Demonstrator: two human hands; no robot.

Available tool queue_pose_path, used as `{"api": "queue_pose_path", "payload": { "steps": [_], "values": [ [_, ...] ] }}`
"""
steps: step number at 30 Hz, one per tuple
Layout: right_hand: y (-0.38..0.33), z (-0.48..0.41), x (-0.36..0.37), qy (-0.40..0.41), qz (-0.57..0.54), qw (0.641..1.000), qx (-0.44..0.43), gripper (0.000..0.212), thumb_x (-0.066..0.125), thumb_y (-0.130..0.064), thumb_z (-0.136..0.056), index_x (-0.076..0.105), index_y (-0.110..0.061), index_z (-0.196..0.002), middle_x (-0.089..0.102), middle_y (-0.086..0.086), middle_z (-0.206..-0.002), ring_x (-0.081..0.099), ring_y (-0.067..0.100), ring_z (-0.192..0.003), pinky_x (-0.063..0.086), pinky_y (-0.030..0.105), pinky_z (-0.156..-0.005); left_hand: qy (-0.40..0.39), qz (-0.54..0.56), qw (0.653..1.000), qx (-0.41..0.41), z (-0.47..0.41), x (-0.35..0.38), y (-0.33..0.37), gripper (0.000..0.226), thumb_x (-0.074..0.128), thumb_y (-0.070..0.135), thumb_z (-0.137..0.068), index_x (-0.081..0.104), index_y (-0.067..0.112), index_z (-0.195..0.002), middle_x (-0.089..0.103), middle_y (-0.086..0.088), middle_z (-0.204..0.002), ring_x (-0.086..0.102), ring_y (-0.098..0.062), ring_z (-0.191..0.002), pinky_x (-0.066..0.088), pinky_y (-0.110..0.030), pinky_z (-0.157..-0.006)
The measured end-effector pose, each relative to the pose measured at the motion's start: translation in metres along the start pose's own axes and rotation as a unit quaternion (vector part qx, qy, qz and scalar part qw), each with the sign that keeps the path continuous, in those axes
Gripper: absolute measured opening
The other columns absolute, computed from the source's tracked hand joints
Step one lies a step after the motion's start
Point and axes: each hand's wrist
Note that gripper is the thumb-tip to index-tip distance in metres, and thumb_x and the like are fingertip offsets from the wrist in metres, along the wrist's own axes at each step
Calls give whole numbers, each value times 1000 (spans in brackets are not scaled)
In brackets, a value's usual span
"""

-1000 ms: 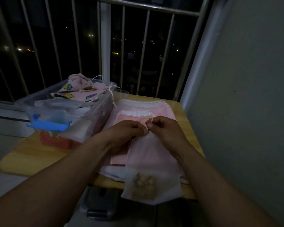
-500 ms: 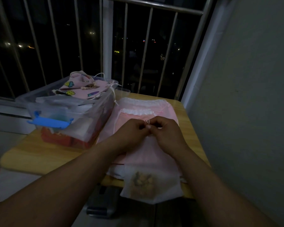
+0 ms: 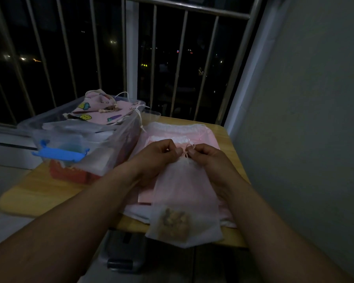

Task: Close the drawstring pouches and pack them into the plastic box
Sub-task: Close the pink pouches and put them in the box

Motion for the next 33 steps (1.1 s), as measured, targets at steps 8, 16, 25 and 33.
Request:
{"api": "queue_pose_path", "payload": {
  "steps": [8, 16, 25, 33],
  "values": [
    [8, -6, -6, 54, -16, 998, 36, 22, 73, -19, -96, 74, -23, -74, 72, 5, -85, 62, 22, -82, 51, 37, -79, 121, -137, 983, 25, -4, -7, -10, 35, 64, 36, -100, 54, 24, -68, 55, -3, -70, 47, -17, -68, 37, -36, -67],
    [9, 1, -15, -23, 20, 990, 136, 26, 73, -26, -94, 77, -7, -111, 77, 15, -111, 71, 35, -111, 54, 50, -102, 186, -226, 956, 33, -3, 0, -6, 34, 56, 37, -103, 58, 11, -81, 64, -11, -83, 58, -25, -80, 51, -43, -79],
    [0, 16, -18, 48, 71, 993, 78, 21, 65, -17, -100, 74, -8, -84, 77, 13, -88, 71, 26, -79, 59, 34, -72, 73, -39, 990, -111, 13, 4, 13, 30, 69, 39, -97, 70, 10, -89, 74, -17, -89, 71, -29, -79, 59, -42, -77],
    [-34, 11, 2, 48, -32, 997, 60, 25, 54, -12, -105, 66, -9, -84, 75, 7, -75, 71, 17, -63, 55, 26, -55, 156, 217, 955, -132, 19, -3, 16, 42, 53, 51, -104, 67, 15, -120, 76, -10, -109, 72, -27, -96, 60, -38, -82]
  ]
}}
Point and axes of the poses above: each hand's wrist, its own z-axis away from the middle knuckle, its own x-axis out of the palm, y = z × x
